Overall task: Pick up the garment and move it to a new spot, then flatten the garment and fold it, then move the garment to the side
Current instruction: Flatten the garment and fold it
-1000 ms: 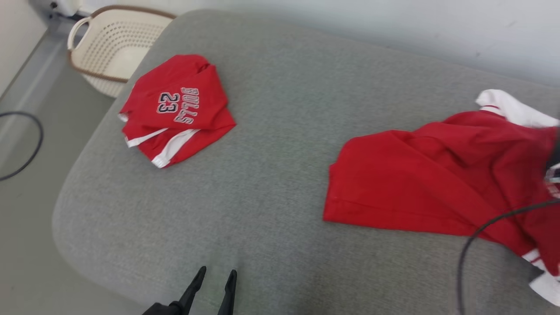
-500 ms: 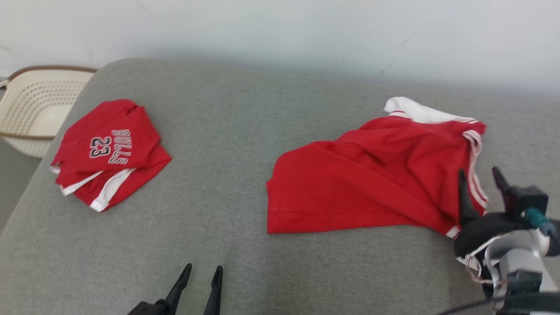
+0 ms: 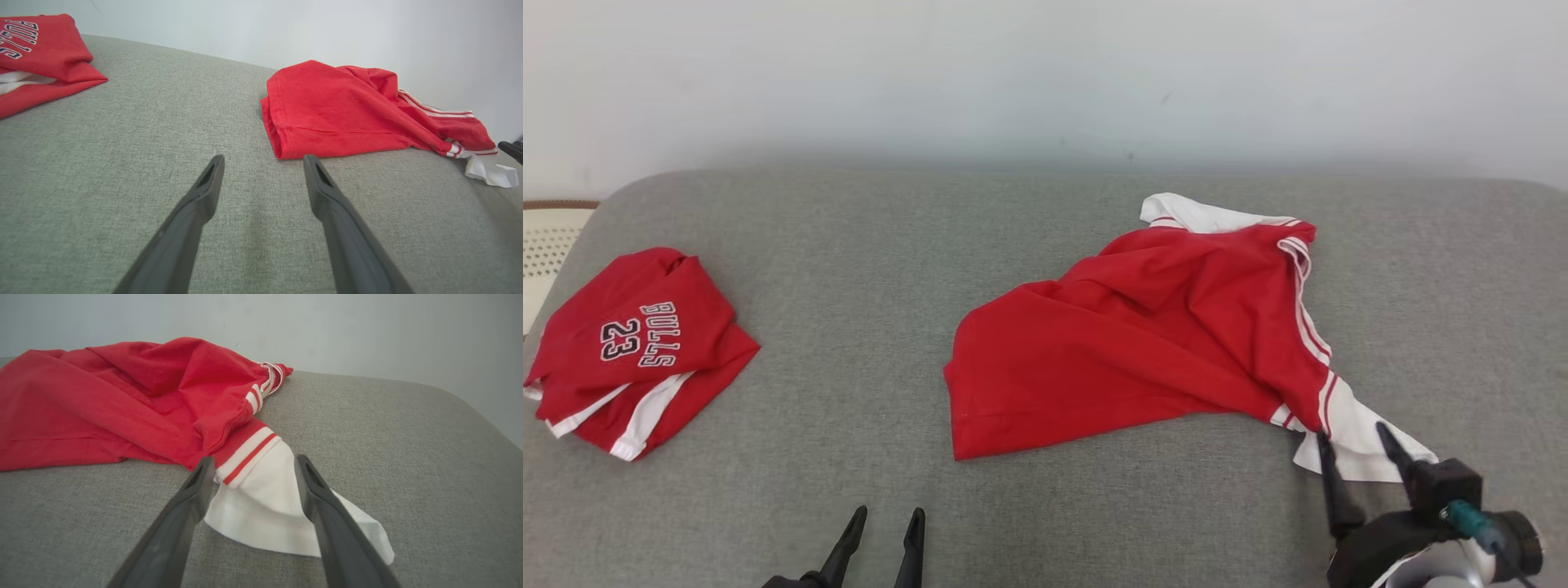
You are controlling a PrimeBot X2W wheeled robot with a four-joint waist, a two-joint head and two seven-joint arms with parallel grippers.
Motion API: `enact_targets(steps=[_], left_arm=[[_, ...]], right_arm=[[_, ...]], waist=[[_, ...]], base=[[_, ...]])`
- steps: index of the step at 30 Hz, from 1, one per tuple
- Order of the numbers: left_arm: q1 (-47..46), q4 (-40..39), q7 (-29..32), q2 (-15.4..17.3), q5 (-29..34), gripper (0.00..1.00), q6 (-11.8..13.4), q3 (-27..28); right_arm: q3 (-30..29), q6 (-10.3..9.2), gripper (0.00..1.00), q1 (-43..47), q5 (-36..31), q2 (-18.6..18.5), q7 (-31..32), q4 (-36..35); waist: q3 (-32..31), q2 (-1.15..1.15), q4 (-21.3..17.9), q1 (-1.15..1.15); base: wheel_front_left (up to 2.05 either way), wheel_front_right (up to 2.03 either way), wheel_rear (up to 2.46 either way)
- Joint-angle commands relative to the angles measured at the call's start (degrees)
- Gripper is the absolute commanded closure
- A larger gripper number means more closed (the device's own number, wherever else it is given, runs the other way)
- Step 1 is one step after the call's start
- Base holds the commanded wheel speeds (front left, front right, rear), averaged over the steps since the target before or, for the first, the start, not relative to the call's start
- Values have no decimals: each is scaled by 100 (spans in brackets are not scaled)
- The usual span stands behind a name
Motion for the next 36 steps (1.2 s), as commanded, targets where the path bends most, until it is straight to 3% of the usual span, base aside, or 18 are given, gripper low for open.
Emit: enact_targets(steps=[1,16,17,18,19,25,31,36], left_arm=[[51,22,-7,7,47,0,-24,-5],[7,71,-7,6,22,0,-23,-49],[-5,71,-7,6,15,0,-23,-58],[-14,67,-7,7,6,0,-19,-69],[-20,63,-7,7,0,0,-19,-78],[82,73,-7,8,24,0,-7,-30],[173,135,-8,8,19,0,-3,-2],[119,192,-7,8,-15,0,1,-61]], right_arm=[[63,-1,0,111,-58,19,-3,23],[65,-1,0,-340,-436,49,-3,384],[29,-1,26,-417,-473,54,-3,446],[-9,-1,66,-483,-482,51,-3,506],[-44,-1,100,-531,-458,59,-3,570],[118,-1,100,-649,67,59,-2,52],[481,-1,100,-645,1115,32,-3,-645],[162,-1,100,-668,2062,-202,-3,-707]], waist=[[13,0,-56,1],[200,0,92,1],[213,0,109,1],[225,0,123,1],[234,0,137,1],[238,0,93,1],[208,0,-130,1],[252,0,-317,1]], base=[[0,0,0],[0,0,0],[0,0,0],[0,0,0],[0,0,0],[0,0,0],[0,0,0],[0,0,0]])
